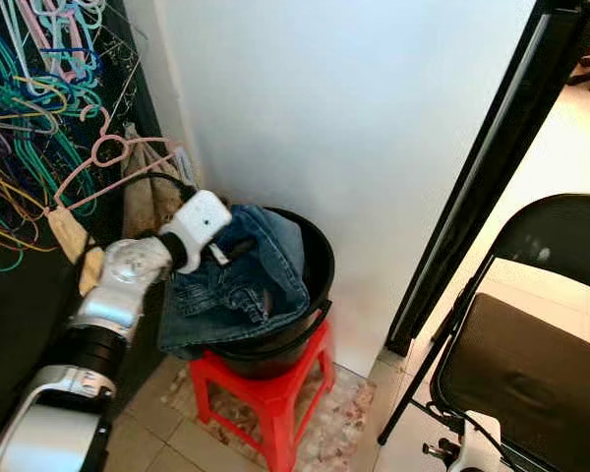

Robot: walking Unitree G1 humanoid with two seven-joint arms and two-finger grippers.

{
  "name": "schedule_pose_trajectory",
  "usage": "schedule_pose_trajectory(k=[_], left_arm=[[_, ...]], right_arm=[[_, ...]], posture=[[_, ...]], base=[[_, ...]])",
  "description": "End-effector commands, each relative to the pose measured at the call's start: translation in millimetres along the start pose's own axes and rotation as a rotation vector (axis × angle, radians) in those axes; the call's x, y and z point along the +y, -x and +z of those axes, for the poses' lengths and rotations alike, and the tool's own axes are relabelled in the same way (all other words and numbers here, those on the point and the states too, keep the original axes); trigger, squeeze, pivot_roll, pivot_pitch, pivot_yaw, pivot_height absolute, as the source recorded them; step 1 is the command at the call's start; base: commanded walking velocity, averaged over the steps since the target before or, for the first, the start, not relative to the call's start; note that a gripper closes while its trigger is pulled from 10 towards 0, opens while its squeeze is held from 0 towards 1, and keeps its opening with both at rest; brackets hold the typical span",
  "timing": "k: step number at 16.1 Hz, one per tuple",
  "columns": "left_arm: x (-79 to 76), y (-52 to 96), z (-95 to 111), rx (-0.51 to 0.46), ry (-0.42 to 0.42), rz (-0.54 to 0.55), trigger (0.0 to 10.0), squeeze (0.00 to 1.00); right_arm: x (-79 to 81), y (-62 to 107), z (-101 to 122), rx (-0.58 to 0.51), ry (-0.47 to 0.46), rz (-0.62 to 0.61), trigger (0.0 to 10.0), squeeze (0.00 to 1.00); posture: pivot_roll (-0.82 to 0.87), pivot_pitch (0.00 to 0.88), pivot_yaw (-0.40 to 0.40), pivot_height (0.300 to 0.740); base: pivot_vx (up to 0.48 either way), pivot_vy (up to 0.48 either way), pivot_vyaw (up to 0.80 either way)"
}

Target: Clothes washing

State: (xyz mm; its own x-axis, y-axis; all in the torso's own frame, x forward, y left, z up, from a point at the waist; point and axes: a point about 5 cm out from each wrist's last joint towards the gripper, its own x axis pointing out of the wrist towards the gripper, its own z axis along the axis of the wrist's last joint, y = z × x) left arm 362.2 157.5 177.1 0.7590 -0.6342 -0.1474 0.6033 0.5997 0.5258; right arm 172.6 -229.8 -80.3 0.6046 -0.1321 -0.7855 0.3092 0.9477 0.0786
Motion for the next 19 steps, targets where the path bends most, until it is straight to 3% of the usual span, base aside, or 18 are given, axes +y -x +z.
schedule_pose_trajectory(k=[1, 4, 8, 14, 15, 16, 17, 19], left_arm=[[-2.2, -3.9, 0.4, 0.023, -0.011, -0.026, 10.0, 0.00], [-11.4, -11.7, 0.4, 0.033, -0.017, -0.049, 10.0, 0.00], [-6.9, -15.4, -5.7, 0.111, -0.061, 0.016, 10.0, 0.00], [-4.7, -20.5, -6.2, 0.134, -0.062, 0.065, 10.0, 0.00], [-3.4, -21.8, -5.6, 0.121, -0.026, 0.091, 7.5, 0.00], [-2.3, -22.4, -5.2, 0.115, -0.007, 0.110, 2.8, 0.00], [-2.5, -23.0, -5.0, 0.108, 0.009, 0.114, 0.0, 0.00], [-6.7, -25.5, -4.3, 0.102, 0.017, 0.098, 0.0, 0.00]], right_arm=[[-0.6, 0.2, -1.6, 0.008, -0.016, -0.005, 10.0, 0.00], [-0.4, 0.2, -1.8, 0.010, -0.018, -0.003, 10.0, 0.00], [-0.6, 0.3, -2.0, 0.010, -0.018, -0.005, 10.0, 0.00], [-0.5, 0.3, -2.2, 0.010, -0.018, -0.004, 10.0, 0.00], [-0.5, 0.3, -2.2, 0.010, -0.018, -0.004, 10.0, 0.00], [-0.5, 0.3, -2.2, 0.010, -0.018, -0.004, 10.0, 0.00], [-0.5, 0.3, -2.3, 0.010, -0.018, -0.004, 10.0, 0.00], [-0.4, 0.3, -2.3, 0.011, -0.017, -0.003, 10.0, 0.00]], posture=[[0.00, 0.000, -0.012, 0.740], [0.00, 0.000, -0.012, 0.740], [0.00, 0.000, -0.012, 0.740], [0.00, 0.000, -0.011, 0.740], [0.00, 0.000, -0.011, 0.740], [0.00, 0.000, -0.011, 0.740], [0.00, 0.000, -0.011, 0.740], [0.00, 0.000, -0.011, 0.740]], base=[[0.000, 0.000, 0.00], [0.000, 0.000, 0.00], [0.000, 0.000, 0.00], [0.000, 0.000, 0.00], [0.000, 0.000, 0.00], [0.000, 0.000, 0.00], [0.000, 0.000, 0.00], [0.000, 0.000, 0.00]])
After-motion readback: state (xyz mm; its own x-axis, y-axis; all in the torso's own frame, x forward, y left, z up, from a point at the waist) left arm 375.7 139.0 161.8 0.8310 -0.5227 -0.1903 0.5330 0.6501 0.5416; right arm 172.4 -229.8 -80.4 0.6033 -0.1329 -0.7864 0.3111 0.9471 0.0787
